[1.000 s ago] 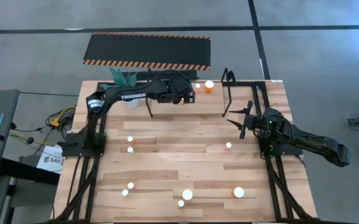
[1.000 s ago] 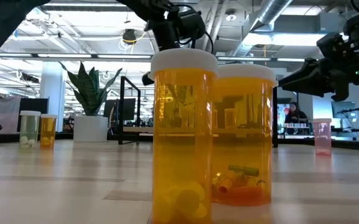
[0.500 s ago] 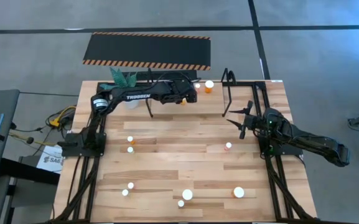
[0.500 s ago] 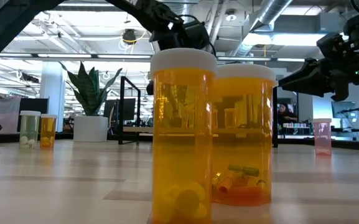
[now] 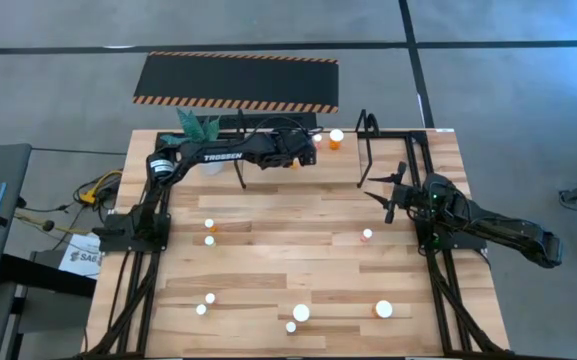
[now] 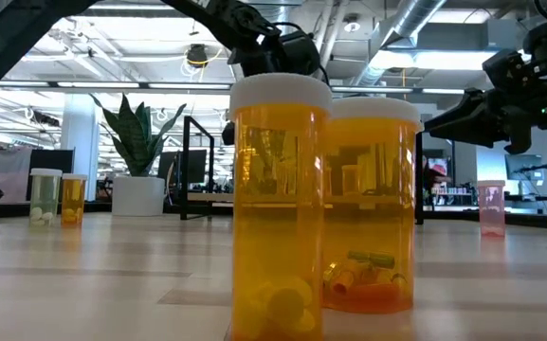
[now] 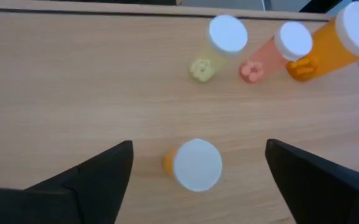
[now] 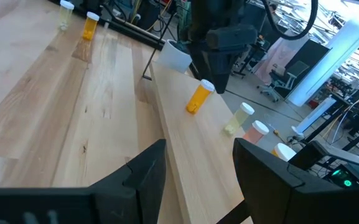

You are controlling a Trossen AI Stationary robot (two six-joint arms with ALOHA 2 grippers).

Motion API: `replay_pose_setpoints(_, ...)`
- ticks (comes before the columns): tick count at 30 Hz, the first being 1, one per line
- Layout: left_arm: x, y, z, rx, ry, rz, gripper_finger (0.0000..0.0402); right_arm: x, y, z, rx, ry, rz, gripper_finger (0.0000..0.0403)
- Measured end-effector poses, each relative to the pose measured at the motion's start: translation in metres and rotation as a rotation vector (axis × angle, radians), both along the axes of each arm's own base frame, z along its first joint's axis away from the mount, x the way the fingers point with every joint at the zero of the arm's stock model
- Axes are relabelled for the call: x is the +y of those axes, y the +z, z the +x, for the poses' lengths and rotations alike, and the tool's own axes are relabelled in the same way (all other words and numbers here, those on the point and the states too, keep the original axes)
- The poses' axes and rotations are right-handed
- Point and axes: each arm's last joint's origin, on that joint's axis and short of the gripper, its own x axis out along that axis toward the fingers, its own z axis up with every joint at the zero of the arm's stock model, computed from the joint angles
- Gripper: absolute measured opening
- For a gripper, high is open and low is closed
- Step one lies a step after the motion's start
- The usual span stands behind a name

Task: Pick and place medicine bottles onto shelf by color
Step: Put the top right small orange pill bottle on the shelf

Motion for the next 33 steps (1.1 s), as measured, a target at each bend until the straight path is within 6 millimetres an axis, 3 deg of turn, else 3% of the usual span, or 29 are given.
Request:
replay_pose_setpoints(3,0.000,-0.002,0.001,0.006,0.001,-0.001,0.0315,0.000,0.000,0.000,0.000,0.000,0.000,0.0207)
replay_pose_setpoints(10,0.004,-0.032,0.009,0.039,-0.005,-0.039,0.0249,0.000,0.000,0.000,-0.002,-0.003,-0.002,0.0207)
replay_pose_setpoints(22,0.007,-0.033,0.010,0.036,0.014,-0.016,0.0210,0.000,0.000,0.000,-0.003,-0.003,-0.002,0.0207)
replay_pose_setpoints(33,0.007,-0.033,0.010,0.037,0.018,-0.016,0.0147,0.000,0.000,0.000,-0.003,-0.003,-0.002,0.0207)
